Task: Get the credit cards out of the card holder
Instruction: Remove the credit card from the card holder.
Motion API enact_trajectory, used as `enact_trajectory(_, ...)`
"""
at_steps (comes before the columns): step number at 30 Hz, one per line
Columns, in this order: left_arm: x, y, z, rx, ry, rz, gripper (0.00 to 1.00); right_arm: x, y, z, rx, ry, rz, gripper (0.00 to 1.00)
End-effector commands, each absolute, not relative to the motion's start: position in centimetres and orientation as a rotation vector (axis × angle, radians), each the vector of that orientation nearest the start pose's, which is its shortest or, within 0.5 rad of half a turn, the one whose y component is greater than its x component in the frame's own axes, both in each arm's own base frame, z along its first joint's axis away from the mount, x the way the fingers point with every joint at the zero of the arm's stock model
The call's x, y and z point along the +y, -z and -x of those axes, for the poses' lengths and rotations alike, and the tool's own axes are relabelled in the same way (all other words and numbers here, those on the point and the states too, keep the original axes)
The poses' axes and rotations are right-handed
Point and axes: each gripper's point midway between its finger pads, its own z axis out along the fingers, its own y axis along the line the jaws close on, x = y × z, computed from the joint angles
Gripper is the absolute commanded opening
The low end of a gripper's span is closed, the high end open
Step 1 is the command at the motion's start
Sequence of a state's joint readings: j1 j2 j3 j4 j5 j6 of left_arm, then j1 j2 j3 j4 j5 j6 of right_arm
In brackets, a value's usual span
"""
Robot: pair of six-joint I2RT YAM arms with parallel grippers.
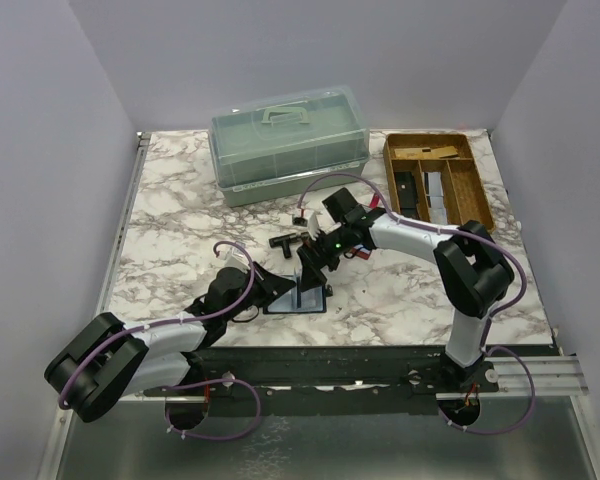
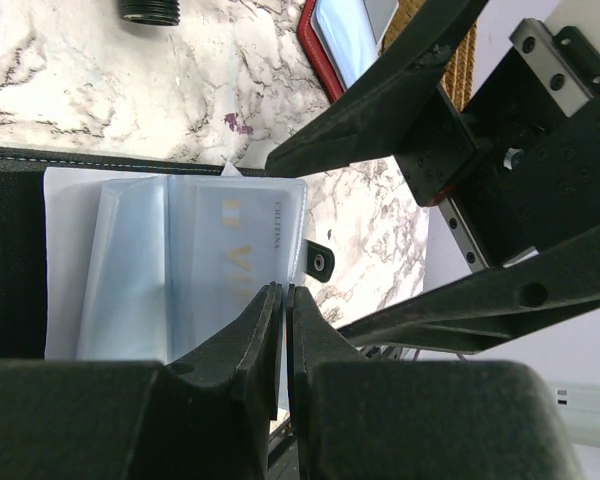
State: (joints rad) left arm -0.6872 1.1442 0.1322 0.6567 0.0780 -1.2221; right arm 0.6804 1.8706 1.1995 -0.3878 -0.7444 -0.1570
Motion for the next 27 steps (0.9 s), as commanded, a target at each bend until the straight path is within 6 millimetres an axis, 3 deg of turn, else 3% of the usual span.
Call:
enact_trajectory(1,-24.3,-8.5,-21.3,2.090,1.301,0.496,0.12,34.2,-8.5,-22.9,2.172,-1.252,1.305,0.99)
enact_trajectory(9,-24.5,-8.5,-21.3,2.098,1.305,0.494,0.12,35.2,-7.0,-24.3,2.251,-1.251,1.199,1.00)
enact_trajectory(18,-24.7,-8.4,-21.3,2.106,1.306,0.490,0.12,36.1,-5.7,-23.7,2.266,-1.186,1.234,1.00)
enact_trajectory(27,-24.3,-8.1,-21.1,2.103,1.301,0.497,0.12,35.2,-4.4,-24.1,2.300,-1.075,1.258,0.99)
